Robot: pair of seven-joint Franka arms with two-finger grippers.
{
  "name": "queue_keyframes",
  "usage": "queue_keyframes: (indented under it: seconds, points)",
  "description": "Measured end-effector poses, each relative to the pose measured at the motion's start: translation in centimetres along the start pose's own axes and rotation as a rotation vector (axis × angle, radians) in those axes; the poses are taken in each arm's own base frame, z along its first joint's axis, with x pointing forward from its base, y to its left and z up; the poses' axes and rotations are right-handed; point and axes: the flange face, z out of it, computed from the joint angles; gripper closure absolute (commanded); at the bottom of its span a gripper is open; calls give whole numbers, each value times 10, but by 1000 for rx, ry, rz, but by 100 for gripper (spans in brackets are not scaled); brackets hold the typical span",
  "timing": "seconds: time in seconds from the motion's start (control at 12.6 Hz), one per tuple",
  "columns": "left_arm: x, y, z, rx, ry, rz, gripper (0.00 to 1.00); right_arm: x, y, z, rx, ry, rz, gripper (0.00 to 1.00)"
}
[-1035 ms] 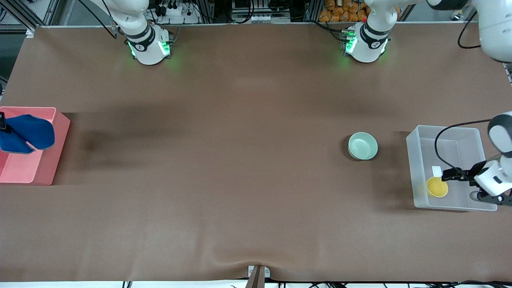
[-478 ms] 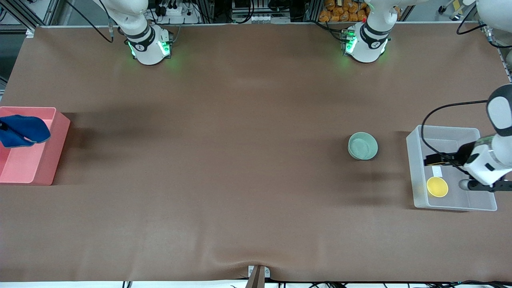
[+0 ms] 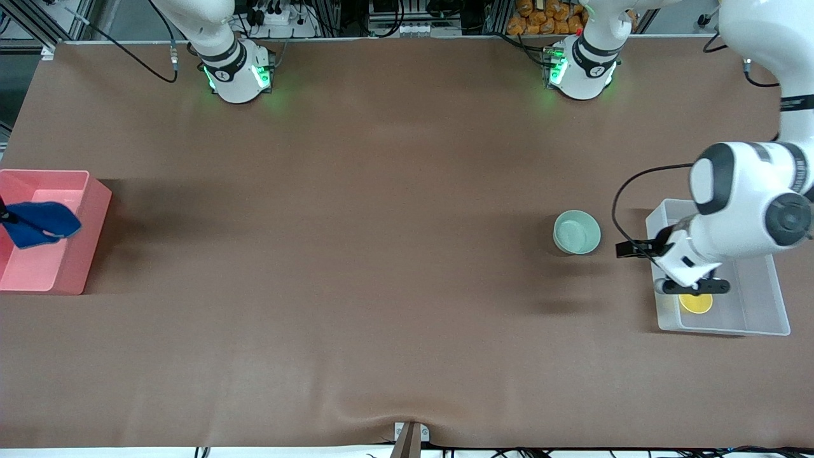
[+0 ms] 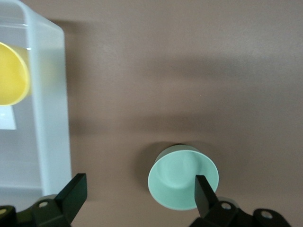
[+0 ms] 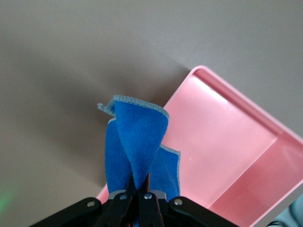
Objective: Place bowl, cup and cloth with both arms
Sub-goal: 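Release the yellow cup and move the left gripper to the green bowl, then grasp the green bowl with the left gripper and carry it into the clear bin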
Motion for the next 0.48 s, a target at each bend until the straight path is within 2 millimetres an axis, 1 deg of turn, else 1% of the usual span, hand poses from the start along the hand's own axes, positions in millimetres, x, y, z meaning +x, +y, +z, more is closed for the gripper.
queue_keyframes:
  seconds: [0.16, 0.32, 0.48]
  points:
    - [-21, -3, 29, 10, 31, 3, 0, 0, 10, 1, -31, 13, -47, 100]
    - [-39, -1, 56, 10, 48, 4, 0, 1, 11, 0, -36, 15, -65, 100]
    - [-50, 0, 77, 10, 55, 0, 0, -2, 13, 1, -35, 14, -69, 100]
